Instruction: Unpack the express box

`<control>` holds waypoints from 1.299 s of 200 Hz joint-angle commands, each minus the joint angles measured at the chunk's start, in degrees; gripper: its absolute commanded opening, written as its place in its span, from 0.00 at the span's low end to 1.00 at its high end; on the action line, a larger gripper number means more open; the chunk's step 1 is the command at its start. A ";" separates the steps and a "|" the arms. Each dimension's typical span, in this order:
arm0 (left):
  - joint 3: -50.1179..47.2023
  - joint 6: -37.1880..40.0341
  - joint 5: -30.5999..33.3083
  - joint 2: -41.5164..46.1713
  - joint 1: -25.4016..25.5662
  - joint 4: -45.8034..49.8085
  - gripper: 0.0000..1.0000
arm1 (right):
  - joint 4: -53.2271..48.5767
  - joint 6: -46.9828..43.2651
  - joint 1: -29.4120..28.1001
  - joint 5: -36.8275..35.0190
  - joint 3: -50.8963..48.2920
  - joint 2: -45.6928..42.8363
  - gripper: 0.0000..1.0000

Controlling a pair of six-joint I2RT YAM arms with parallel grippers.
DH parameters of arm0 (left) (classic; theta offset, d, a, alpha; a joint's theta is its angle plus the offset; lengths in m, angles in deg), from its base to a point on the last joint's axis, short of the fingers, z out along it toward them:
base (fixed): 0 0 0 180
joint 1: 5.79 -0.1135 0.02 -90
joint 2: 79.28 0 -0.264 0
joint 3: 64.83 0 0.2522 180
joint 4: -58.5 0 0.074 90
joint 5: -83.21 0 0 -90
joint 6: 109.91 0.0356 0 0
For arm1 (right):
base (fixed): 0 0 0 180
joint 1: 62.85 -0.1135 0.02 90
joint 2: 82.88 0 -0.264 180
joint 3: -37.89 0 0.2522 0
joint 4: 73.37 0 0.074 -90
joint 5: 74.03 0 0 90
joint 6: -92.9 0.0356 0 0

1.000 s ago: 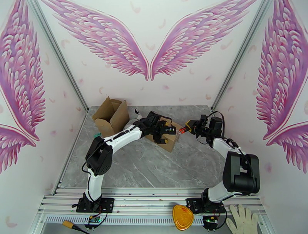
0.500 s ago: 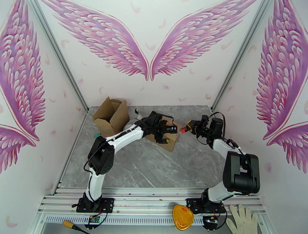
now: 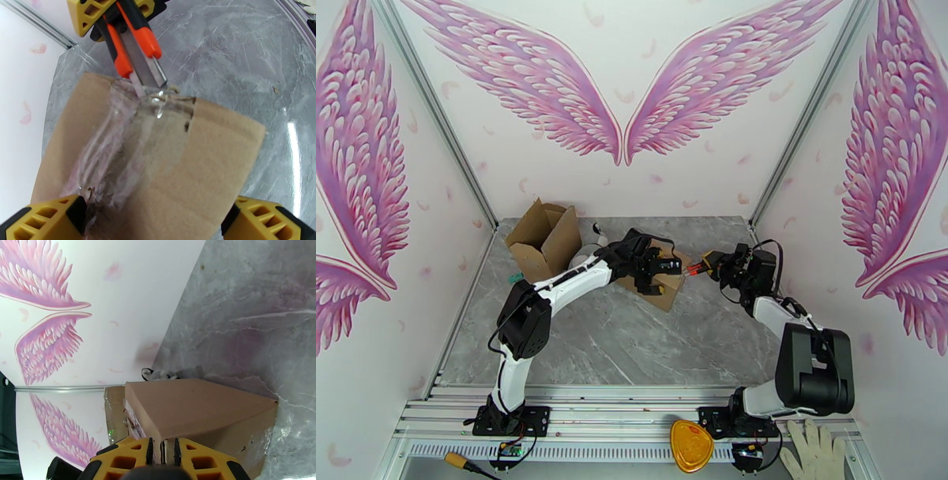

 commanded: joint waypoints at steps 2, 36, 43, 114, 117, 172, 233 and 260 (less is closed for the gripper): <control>2.93 -1.85 4.17 -2.14 0.19 -7.97 0.92 | -7.83 -0.02 -1.96 1.87 -5.04 -1.52 0.00; 3.51 -1.93 3.00 -2.32 0.18 -7.33 0.92 | -7.86 -0.64 -1.93 0.84 -5.40 -2.53 0.00; 3.36 -1.64 2.81 -2.28 0.26 -7.16 0.92 | -7.98 -1.11 -1.96 1.02 -5.00 -2.13 0.00; 1.94 0.07 1.58 -1.09 0.26 -7.33 0.92 | -13.44 -6.85 -1.94 6.05 3.13 1.91 0.00; 1.87 -0.37 1.88 -1.14 0.27 -7.68 0.92 | -13.41 -6.82 -1.90 6.12 3.23 2.02 0.00; 2.72 -4.06 3.86 -1.89 -0.50 -9.01 0.92 | -10.67 -2.17 -2.98 1.15 -3.57 -3.99 0.00; 0.96 -3.06 3.25 -0.41 -0.70 -9.17 0.91 | -10.44 -4.17 -3.61 2.18 -1.85 -2.13 0.00; 1.05 -2.85 3.16 -0.22 -0.61 -9.50 0.92 | -8.74 -3.56 -3.64 3.41 -0.24 0.08 0.00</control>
